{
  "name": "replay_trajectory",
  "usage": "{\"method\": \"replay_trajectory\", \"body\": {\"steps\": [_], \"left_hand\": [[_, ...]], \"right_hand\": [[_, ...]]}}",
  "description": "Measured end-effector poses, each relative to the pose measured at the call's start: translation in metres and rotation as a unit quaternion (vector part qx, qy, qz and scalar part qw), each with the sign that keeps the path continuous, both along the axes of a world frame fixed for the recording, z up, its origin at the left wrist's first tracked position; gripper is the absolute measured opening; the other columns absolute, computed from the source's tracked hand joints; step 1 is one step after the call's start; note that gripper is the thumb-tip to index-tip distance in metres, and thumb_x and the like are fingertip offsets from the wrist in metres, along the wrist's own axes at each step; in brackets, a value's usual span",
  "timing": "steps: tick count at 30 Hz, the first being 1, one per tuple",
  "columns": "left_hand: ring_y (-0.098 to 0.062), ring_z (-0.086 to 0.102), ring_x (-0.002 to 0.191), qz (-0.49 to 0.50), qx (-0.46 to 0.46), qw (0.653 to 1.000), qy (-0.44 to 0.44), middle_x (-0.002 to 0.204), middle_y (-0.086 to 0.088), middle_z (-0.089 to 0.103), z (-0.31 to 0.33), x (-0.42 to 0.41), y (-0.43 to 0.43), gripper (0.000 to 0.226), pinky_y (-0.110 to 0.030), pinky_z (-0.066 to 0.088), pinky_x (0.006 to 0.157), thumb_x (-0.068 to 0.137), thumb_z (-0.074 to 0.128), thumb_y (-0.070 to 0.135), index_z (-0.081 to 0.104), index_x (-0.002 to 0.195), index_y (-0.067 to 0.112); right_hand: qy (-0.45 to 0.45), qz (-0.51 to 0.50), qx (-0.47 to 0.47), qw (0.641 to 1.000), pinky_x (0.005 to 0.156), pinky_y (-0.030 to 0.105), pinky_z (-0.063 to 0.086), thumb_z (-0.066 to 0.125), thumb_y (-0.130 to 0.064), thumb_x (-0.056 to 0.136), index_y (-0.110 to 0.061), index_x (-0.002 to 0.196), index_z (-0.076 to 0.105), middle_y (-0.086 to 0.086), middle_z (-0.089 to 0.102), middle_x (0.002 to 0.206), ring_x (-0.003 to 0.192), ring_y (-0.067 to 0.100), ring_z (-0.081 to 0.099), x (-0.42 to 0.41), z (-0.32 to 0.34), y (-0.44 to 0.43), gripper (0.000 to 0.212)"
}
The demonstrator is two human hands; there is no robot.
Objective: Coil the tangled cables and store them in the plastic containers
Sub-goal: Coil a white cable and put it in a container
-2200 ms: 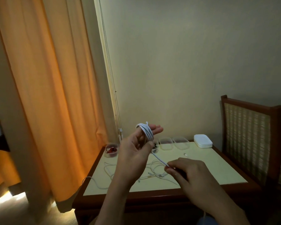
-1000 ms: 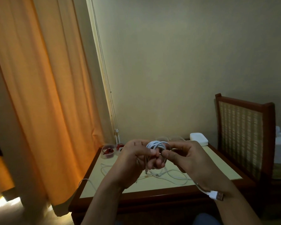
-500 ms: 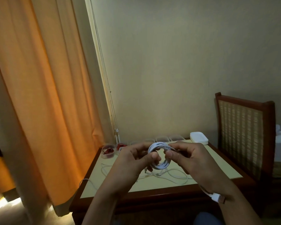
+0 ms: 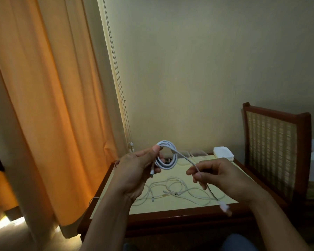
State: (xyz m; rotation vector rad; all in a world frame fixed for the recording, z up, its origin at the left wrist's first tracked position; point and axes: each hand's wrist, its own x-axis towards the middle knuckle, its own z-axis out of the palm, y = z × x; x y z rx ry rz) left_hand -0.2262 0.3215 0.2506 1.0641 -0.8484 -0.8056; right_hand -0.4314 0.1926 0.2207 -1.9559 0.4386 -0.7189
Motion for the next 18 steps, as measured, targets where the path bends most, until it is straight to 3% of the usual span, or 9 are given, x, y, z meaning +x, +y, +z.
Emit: {"method": "replay_trajectory", "body": {"steps": [2,5,8,12,15,18], "left_hand": [[-0.013,0.062,0.06,0.017,-0.006,1.0,0.002,0.077,-0.011,0.07,0.006,0.002,-0.002,0.031,-0.025,0.051,0.057,0.08,0.072,0.025,0.078,0.095,-0.002],[-0.017,0.063,0.065,0.017,-0.006,1.0,-0.02,0.079,-0.011,0.071,0.01,-0.001,-0.003,0.028,-0.026,0.051,0.057,0.08,0.073,0.025,0.079,0.091,0.0],[-0.015,0.063,0.062,0.008,-0.009,1.0,-0.016,0.078,-0.011,0.069,0.011,-0.009,-0.006,0.027,-0.024,0.051,0.054,0.087,0.07,0.019,0.076,0.097,-0.005],[-0.016,0.059,0.058,-0.011,-0.022,1.0,-0.011,0.077,-0.013,0.066,0.011,-0.016,-0.009,0.021,-0.023,0.048,0.05,0.091,0.067,0.017,0.076,0.093,-0.002],[-0.017,0.06,0.062,-0.024,-0.017,0.999,-0.027,0.076,-0.012,0.066,0.009,-0.02,-0.01,0.025,-0.024,0.05,0.054,0.085,0.067,0.021,0.077,0.092,-0.001],[-0.017,0.059,0.063,-0.03,-0.014,0.999,-0.025,0.077,-0.012,0.066,0.004,-0.023,-0.011,0.031,-0.026,0.048,0.058,0.083,0.069,0.023,0.078,0.098,-0.003]], "right_hand": [[0.038,0.015,0.011,0.999,0.076,0.031,0.059,0.065,-0.002,0.094,-0.008,0.098,0.078,0.01,0.074,0.079,0.073,0.02,0.068,-0.008,0.0,-0.007,0.015],[0.093,0.032,0.015,0.995,0.065,0.031,0.054,0.068,-0.006,0.092,-0.01,0.092,0.079,0.014,0.075,0.082,0.073,0.024,0.07,-0.017,-0.001,-0.013,0.011],[0.089,-0.054,-0.039,0.994,0.059,0.037,0.051,0.074,-0.012,0.089,-0.017,0.084,0.081,0.01,0.076,0.079,0.065,0.022,0.068,-0.008,-0.006,-0.019,0.01],[-0.151,-0.263,-0.029,0.953,0.073,0.046,0.062,0.073,-0.015,0.091,-0.017,0.09,0.079,0.005,0.075,0.07,0.062,0.022,0.072,0.014,-0.006,-0.023,0.006],[-0.295,-0.276,0.022,0.915,0.074,0.043,0.062,0.073,-0.015,0.091,-0.014,0.095,0.078,0.008,0.075,0.073,0.065,0.027,0.074,0.025,0.003,-0.019,0.006],[-0.35,-0.257,0.046,0.9,0.068,0.038,0.062,0.071,-0.009,0.091,-0.008,0.095,0.076,0.011,0.074,0.072,0.065,0.029,0.073,0.034,0.006,-0.012,0.007]]}}
